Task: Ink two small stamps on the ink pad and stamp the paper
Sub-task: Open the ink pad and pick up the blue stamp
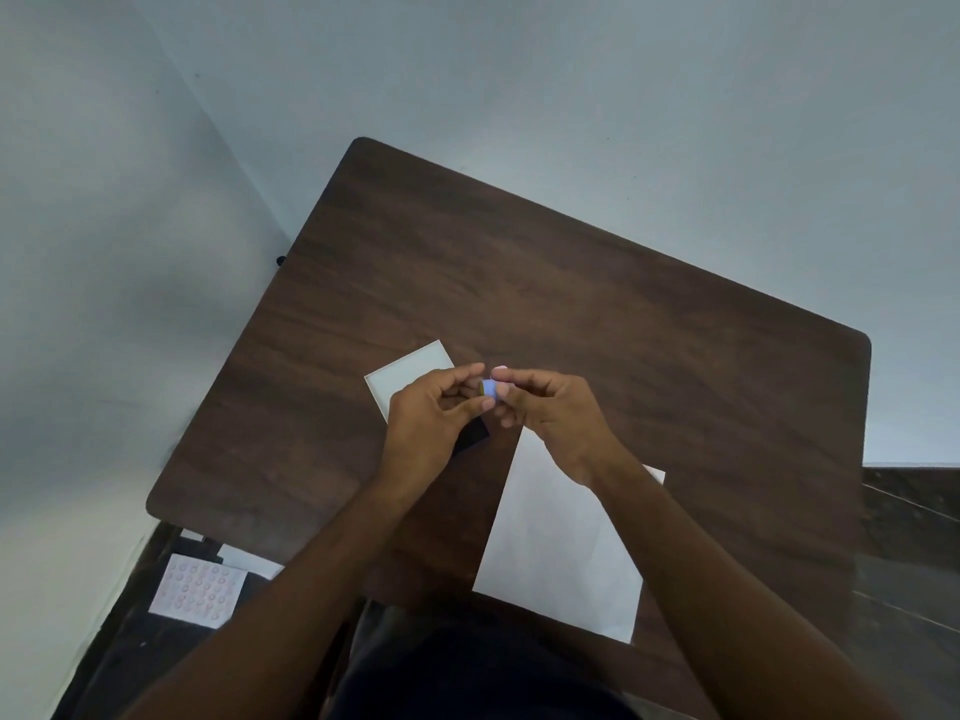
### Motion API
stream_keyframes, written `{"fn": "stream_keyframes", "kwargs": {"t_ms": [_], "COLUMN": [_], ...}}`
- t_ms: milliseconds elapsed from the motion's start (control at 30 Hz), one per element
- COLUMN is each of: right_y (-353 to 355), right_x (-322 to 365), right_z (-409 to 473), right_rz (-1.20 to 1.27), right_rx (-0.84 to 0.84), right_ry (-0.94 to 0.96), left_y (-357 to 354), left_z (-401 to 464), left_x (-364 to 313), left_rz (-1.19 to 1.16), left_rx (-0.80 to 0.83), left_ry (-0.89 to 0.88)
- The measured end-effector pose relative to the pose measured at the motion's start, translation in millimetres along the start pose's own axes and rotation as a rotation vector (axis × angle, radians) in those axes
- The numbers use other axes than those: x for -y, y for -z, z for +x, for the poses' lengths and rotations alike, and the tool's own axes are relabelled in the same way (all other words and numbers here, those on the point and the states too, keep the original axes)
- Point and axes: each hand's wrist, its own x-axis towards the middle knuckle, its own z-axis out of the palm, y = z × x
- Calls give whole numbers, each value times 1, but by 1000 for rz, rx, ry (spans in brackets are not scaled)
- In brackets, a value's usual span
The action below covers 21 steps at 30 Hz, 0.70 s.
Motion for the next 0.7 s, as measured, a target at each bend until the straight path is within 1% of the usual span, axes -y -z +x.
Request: {"fn": "stream_keyframes", "kwargs": {"t_ms": [167,300,467,533,600,700], "right_y": [-2,-1,-1,0,1,0], "right_x": [-6,-5,-2,-2,-3,-4], "right_z": [-3,-5,-5,-5,-5,-7], "right_rz": [-55,-87,-53,-27,31,116], "right_rx": [-110,-127,-135,-130,-111,-86], "right_ry": [10,16,2,-11,-24,-65], "left_y": [-4,-5,-5,-3,-2,4], "left_z": [-3,-3,-2,-1,-1,-6], "left_x": [-2,-1,1,3,7,12], "left_rz": [-9,-10,-56,-125,-241,-337], "left_rx": [-8,-12,-12,-12,-6,-25], "left_ry": [4,-2,6,45,89,141]}}
